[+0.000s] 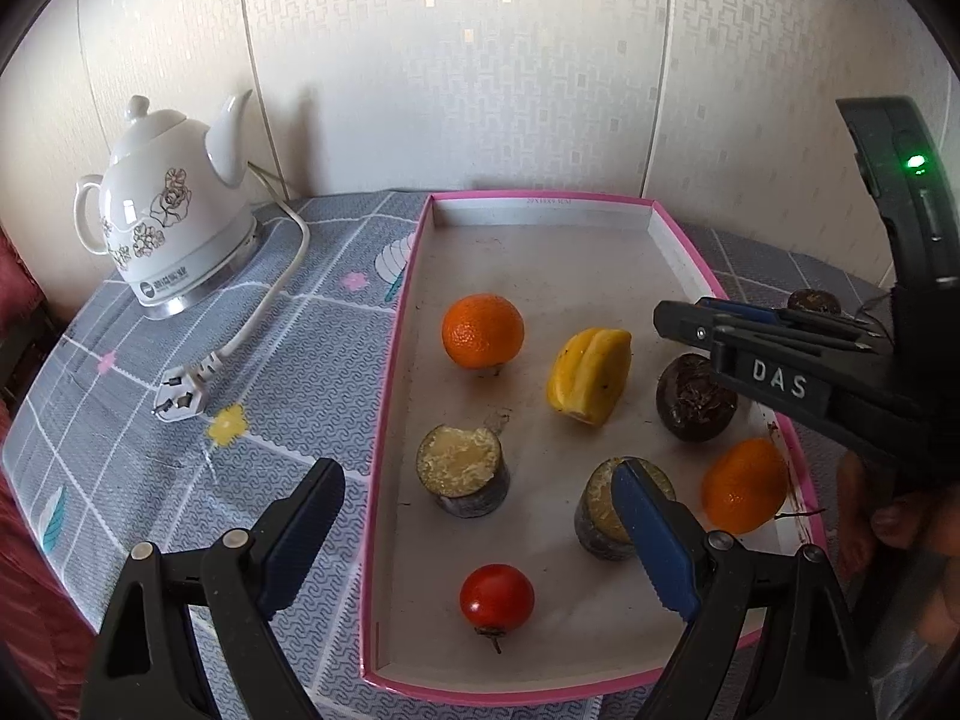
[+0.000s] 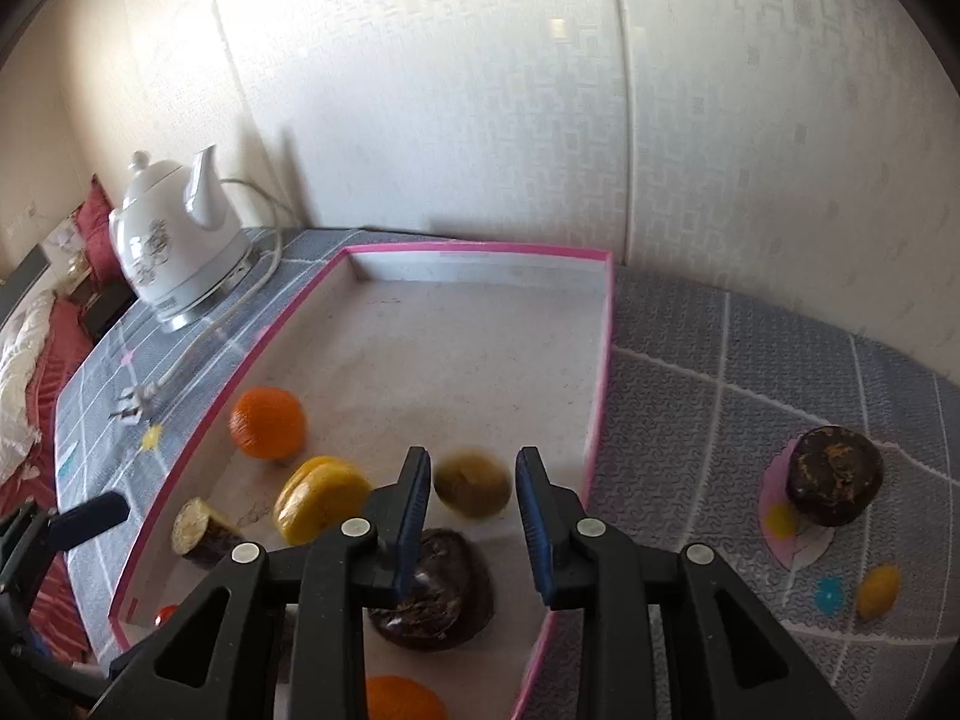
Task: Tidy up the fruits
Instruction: 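Carry the brown fruit into the tray and open the right gripper, then grasp the small yellow round fruit with the right gripper while the left approaches the dark fruit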
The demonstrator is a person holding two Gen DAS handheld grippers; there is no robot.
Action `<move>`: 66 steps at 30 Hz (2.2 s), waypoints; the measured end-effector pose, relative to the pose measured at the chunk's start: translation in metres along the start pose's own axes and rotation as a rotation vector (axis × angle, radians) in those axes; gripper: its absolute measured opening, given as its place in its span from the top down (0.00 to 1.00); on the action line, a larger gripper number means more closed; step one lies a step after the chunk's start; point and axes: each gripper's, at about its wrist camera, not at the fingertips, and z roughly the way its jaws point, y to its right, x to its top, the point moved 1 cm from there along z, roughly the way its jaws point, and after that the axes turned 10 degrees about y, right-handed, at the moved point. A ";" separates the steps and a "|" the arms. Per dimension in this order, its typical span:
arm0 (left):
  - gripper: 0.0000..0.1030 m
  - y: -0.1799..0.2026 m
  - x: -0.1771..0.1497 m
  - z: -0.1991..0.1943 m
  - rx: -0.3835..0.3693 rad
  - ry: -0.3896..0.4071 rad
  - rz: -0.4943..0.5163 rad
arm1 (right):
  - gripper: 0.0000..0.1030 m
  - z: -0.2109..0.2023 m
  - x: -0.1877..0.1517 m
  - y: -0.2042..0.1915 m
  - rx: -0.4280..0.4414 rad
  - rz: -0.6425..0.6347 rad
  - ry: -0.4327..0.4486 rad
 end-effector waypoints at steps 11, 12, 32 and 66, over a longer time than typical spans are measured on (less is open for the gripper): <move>0.11 0.006 0.007 0.006 -0.069 -0.020 -0.056 | 0.65 -0.044 0.005 0.039 -0.047 0.178 0.087; 0.11 0.008 0.008 0.005 -0.073 -0.019 -0.055 | 0.65 -0.048 0.004 0.044 -0.059 0.186 0.088; 0.06 0.077 0.021 0.002 -0.201 0.024 -0.016 | 0.65 -0.098 -0.035 0.123 -0.286 0.237 -0.054; 0.05 0.121 0.029 0.014 -0.248 0.049 -0.029 | 0.77 -0.077 -0.037 0.149 -0.259 0.171 -0.023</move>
